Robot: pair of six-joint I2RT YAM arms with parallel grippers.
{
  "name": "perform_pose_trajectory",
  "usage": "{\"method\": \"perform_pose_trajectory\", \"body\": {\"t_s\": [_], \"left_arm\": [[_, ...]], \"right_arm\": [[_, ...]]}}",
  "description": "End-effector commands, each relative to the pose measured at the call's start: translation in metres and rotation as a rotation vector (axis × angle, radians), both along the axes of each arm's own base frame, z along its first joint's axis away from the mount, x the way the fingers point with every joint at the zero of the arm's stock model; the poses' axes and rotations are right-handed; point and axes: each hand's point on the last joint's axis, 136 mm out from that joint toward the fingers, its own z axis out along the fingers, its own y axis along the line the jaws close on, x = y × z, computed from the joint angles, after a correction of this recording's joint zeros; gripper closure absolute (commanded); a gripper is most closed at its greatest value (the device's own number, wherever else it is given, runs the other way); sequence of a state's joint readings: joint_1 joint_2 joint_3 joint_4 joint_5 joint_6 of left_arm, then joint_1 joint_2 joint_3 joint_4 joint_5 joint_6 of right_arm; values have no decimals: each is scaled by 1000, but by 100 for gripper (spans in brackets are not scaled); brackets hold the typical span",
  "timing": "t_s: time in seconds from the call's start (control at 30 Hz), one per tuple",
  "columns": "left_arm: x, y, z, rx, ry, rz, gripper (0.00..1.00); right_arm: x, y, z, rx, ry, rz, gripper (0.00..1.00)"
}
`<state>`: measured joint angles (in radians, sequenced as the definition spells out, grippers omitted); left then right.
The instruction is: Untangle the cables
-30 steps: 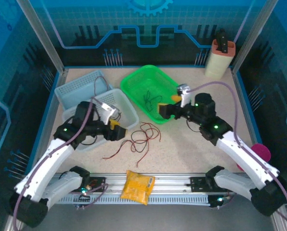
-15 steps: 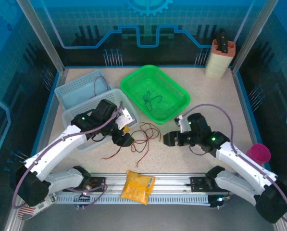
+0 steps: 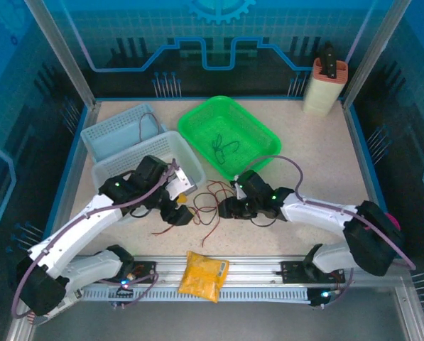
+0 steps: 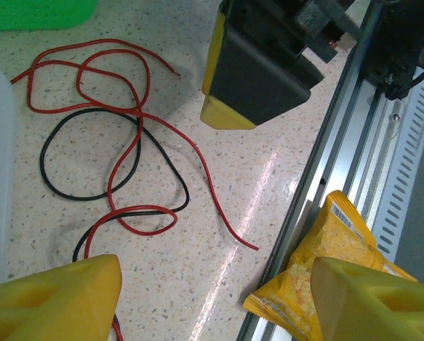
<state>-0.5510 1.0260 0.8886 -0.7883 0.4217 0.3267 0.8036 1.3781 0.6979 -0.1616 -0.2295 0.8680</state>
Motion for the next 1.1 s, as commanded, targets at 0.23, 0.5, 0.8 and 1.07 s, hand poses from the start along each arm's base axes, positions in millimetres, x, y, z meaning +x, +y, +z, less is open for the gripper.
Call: {"method": "perform_pose_trajectory", "body": {"t_s": [0.23,0.5,0.8,1.07], "left_arm": [[0,8,-6,16,33,78,28],[2,8,-6,23,31,81,27],[2,8,-8,26,43,85,25],[8,4,-9,24,40,84,24]], "right_arm": [[16,15,-3,-29,-1,-73,60],[16,18,-24,-81,49,-69,64],[15,25,-35,-84,86,-36,70],[14,24,-40,-80,101,-43,77]]}}
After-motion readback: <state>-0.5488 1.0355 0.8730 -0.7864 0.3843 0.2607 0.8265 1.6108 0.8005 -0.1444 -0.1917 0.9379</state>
